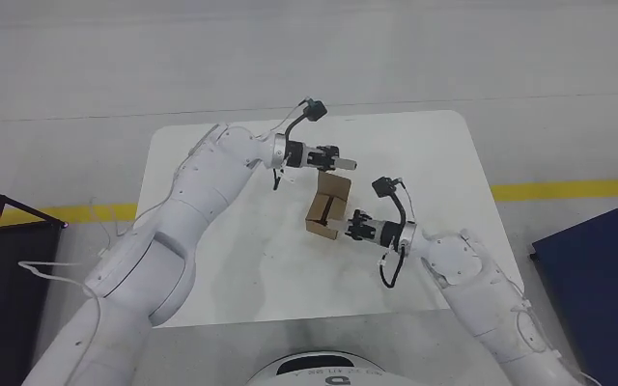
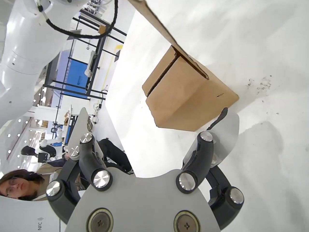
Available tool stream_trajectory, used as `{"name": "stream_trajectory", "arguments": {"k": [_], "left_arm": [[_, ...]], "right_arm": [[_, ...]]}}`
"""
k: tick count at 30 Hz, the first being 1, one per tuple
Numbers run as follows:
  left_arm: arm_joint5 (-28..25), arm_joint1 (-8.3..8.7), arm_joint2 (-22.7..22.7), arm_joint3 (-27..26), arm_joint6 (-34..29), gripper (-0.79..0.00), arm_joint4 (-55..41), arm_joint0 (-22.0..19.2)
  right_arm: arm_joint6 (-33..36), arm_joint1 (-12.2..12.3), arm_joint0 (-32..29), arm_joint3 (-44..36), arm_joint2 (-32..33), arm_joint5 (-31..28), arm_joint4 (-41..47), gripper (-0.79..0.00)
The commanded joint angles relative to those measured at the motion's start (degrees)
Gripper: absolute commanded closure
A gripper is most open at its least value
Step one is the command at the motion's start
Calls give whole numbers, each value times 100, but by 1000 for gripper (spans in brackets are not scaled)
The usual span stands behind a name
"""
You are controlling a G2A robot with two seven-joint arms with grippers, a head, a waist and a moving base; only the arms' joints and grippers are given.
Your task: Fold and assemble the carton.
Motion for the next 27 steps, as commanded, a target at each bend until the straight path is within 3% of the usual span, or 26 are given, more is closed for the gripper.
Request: {"name": "stream_trajectory", "arguments": {"k": [1,4,6,14,19,24,27], "left_arm": [[-25,7,10,18,26,-785,5,-15],[-53,24,24,21,54,-785,-4,-18],[-64,36,34,22,66,-785,-7,-17],[-107,65,65,3,108,-785,-21,-11],[-139,77,82,-35,141,-785,-53,-5],[-202,120,96,-116,204,-785,-100,14],[-216,161,120,-196,217,-785,-151,44]], "right_arm": [[69,6,35,-56,-46,87,-210,-773],[417,21,168,-143,-178,320,-667,-770],[695,37,290,-235,-256,520,-1097,-717],[1110,86,334,-821,-457,1268,-2447,-714],[928,54,360,-810,-678,1602,-2893,-631],[559,3,445,-618,-759,1879,-2948,-650],[239,-29,464,-515,-755,1972,-2844,-603]]}}
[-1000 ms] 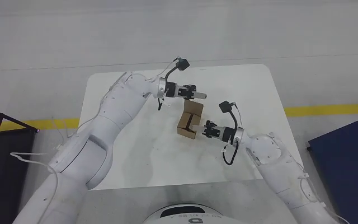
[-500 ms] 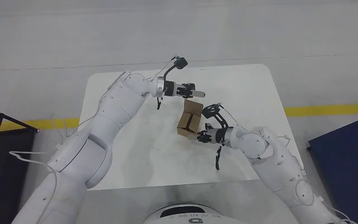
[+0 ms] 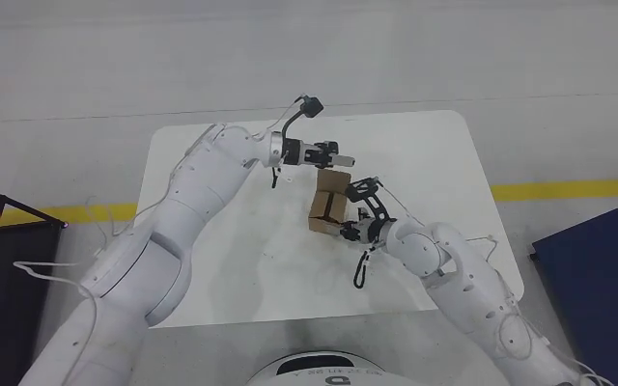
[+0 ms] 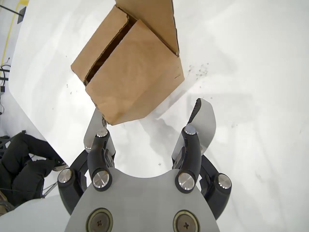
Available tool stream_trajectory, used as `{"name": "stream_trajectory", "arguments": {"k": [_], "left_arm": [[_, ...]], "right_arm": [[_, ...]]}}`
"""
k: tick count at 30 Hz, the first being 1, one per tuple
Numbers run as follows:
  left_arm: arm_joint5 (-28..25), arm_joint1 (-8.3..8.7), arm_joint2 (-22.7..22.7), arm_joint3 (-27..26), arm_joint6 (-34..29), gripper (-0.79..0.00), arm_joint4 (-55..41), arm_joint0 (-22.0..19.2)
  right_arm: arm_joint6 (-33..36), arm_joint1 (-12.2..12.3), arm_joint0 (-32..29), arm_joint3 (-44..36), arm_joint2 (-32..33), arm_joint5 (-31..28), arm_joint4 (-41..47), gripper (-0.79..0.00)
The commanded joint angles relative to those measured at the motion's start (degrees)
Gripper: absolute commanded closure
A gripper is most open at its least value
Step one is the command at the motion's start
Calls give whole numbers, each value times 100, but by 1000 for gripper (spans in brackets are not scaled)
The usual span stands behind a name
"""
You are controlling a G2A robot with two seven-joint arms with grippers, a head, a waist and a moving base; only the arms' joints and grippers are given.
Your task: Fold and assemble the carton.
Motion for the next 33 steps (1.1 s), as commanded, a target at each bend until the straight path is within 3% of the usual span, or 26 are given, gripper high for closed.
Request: {"name": "stream_trajectory", "arguments": {"k": [1,19,25,33], "left_arm": [[-1,30,11,-41,2,-785,-46,13],[-172,318,180,-358,172,-785,-273,143],[-457,417,238,-455,457,-785,-236,198],[-776,585,379,-607,776,-785,-354,265]], "right_arm": [[-200,-13,-8,65,32,15,94,-597],[-516,-79,10,265,7,15,226,-579],[-653,-112,13,268,-22,-21,379,-570],[-894,-183,74,344,-215,-88,462,-489]]}}
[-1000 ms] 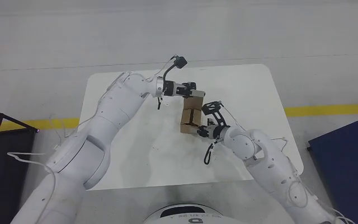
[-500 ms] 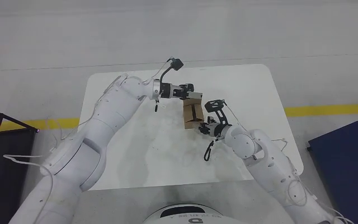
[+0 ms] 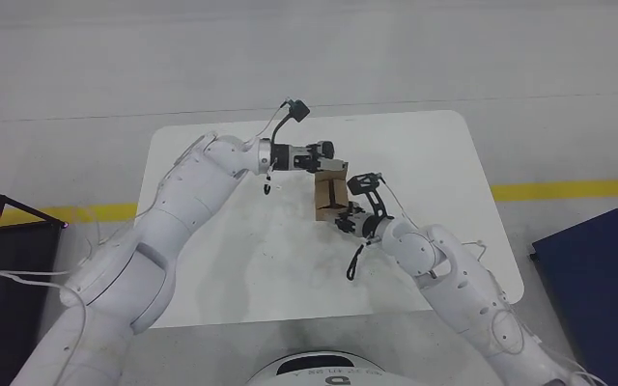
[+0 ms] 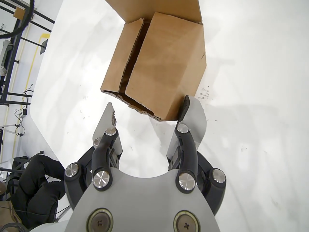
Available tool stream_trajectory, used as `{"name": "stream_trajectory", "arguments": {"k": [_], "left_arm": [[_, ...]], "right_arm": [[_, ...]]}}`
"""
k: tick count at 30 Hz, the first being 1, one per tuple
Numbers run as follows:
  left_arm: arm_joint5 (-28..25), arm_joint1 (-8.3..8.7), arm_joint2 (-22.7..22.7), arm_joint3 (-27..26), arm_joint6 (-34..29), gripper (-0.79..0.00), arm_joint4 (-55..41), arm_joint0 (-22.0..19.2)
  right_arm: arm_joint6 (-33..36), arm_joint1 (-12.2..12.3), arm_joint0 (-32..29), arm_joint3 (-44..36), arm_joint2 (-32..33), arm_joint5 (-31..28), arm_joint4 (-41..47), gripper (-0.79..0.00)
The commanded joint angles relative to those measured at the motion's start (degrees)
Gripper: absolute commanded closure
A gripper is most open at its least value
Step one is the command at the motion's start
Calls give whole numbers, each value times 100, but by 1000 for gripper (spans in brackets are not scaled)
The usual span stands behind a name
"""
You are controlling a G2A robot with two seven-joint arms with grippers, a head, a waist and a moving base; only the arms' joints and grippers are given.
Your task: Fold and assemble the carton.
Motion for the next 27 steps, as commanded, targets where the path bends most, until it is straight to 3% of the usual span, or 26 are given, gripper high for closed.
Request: {"name": "stream_trajectory", "arguments": {"k": [1,3,10,18,22,27], "left_arm": [[-100,35,24,-2,102,-785,16,-9],[-227,77,35,7,230,-785,52,-7],[-377,315,-152,105,381,-785,109,128],[-377,813,-804,-342,381,-785,290,670],[-377,1097,-1037,-685,380,-785,662,1007],[-332,1431,-1317,-1129,335,-785,1190,1367]], "right_arm": [[-33,-28,55,14,-100,-12,12,-474],[-53,-57,117,34,-172,-80,115,-428],[-94,-129,272,185,-335,-265,323,-416],[-141,-221,479,381,-552,-529,551,-471],[-348,-200,458,318,-235,-696,922,-508],[-563,-115,269,167,442,-1026,1532,-496]]}}
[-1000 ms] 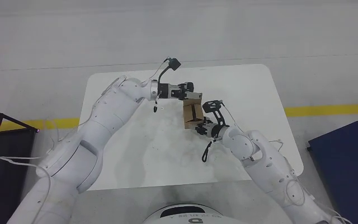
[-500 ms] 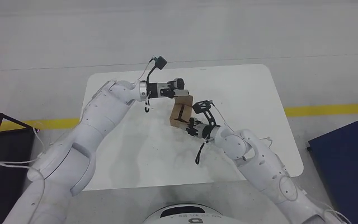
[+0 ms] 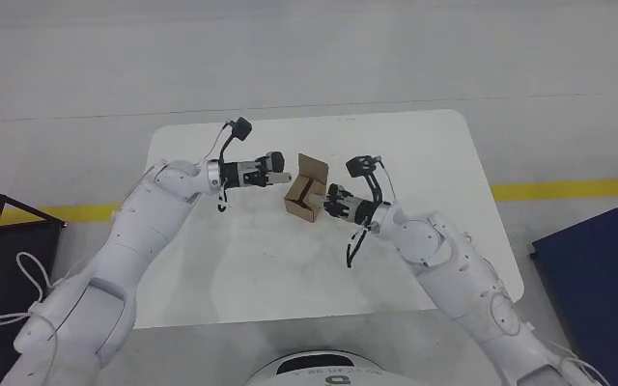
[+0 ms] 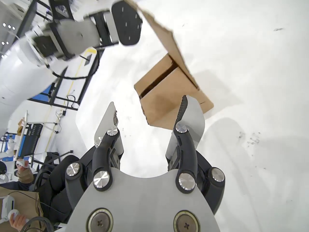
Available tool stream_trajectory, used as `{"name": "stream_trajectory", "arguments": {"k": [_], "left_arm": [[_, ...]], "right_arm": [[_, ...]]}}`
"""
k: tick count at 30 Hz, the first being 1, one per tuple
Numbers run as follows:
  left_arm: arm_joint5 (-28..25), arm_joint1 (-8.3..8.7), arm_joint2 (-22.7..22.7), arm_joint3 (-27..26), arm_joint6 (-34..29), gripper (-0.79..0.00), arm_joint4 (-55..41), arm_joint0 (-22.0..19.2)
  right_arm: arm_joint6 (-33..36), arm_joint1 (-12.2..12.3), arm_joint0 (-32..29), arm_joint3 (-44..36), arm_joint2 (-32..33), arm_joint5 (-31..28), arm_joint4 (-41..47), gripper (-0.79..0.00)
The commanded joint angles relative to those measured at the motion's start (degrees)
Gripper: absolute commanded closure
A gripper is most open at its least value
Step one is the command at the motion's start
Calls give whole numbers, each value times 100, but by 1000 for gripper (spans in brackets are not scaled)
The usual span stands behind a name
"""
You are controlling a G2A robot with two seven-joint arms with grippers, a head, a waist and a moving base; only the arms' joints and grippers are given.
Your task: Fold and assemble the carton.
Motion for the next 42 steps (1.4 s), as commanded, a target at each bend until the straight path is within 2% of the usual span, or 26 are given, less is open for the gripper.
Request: {"name": "stream_trajectory", "arguments": {"k": [1,3,5,6,7,10,16,19,21,25,32,42], "left_arm": [[42,130,-111,-213,-41,-785,233,149],[113,262,-257,-378,-112,-785,417,313],[183,393,-381,-597,-181,-785,611,503],[217,459,-488,-650,-195,-785,630,602],[254,516,-587,-748,-211,-785,653,695],[464,662,-744,-1152,-461,-785,869,966],[1423,787,-717,-1908,-1149,-785,1283,1178],[1824,800,-733,-2027,-1129,-785,1361,1195],[2187,785,-677,-2083,-1102,-785,1607,1137],[2492,696,-440,-2079,-1121,-785,1770,965],[3137,425,123,-1760,-1178,-785,1812,531],[3353,110,609,-1366,-1092,-785,1825,125]], "right_arm": [[-43,27,-67,-61,242,-153,247,-468],[-90,45,-99,-95,452,-320,531,-419],[-154,49,-108,-105,606,-513,898,-422],[-204,46,-81,-76,679,-582,1078,-379],[-217,45,-60,-45,705,-635,1150,-369],[-349,19,68,75,687,-706,1255,-391],[-468,-89,603,617,373,-584,1308,-397],[-572,-157,892,948,190,-402,1272,-413],[-622,-202,1065,1151,66,-320,1240,-419],[-647,-273,1262,1425,-116,-358,1279,-431],[-459,-293,1146,1328,-173,-576,1386,-437],[-39,-256,711,833,-173,-798,1480,-440]]}}
